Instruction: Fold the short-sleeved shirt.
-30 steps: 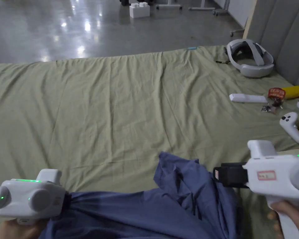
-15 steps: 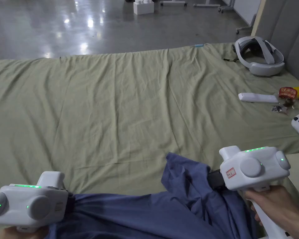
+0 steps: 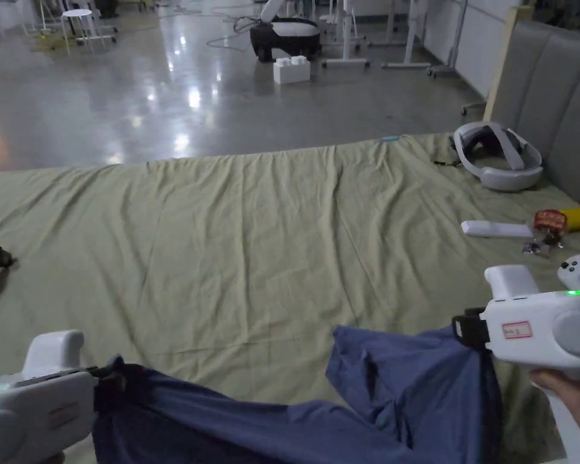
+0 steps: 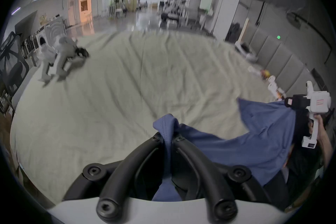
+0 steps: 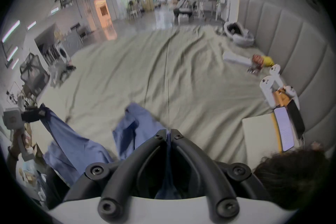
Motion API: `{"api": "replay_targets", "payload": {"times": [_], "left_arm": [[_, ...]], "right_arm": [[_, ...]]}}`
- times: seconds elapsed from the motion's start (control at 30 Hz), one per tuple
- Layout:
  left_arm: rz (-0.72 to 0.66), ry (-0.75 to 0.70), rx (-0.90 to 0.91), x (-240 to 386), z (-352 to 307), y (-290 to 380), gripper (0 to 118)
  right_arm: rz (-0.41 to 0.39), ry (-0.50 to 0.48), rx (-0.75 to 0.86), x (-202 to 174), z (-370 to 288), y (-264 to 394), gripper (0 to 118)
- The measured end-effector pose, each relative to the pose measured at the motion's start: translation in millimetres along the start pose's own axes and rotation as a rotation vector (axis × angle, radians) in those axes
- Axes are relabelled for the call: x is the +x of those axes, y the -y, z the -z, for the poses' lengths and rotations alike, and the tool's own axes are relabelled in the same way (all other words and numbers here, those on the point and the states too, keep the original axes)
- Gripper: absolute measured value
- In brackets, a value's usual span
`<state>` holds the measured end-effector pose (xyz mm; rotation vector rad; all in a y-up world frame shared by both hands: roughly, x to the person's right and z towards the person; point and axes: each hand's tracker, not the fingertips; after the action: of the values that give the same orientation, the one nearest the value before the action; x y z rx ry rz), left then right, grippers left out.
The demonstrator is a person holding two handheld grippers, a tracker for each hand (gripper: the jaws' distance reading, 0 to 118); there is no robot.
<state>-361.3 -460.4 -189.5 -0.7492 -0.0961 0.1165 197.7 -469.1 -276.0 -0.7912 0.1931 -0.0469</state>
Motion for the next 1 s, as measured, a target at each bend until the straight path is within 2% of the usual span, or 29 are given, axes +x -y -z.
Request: {"api": "replay_targets", "payload": {"times": [0.13, 0.23, 0.43, 0.73, 1.0], "left_arm": [[-0.051, 0.022, 0.182, -4, -83, -18, 10], [-0.037, 0.009, 0.276, -6, -132, -32, 10], [-0.026, -0.019, 0.446, -3, -204, -62, 9], [-0.005, -0.066, 0.562, -1, -258, -110, 8], [-0.045, -0.085, 0.671, -4, -271, -137, 8]], "right_arm": [[0.035, -0.006, 0.131, 3, -61, -22, 5], [0.062, -0.023, 0.191, 3, -92, -36, 5], [0.056, -0.020, 0.349, -11, -141, -62, 5], [0.055, -0.008, 0.502, -38, -196, -133, 5], [0.037, 0.026, 0.586, -49, -227, -186, 5]]}}
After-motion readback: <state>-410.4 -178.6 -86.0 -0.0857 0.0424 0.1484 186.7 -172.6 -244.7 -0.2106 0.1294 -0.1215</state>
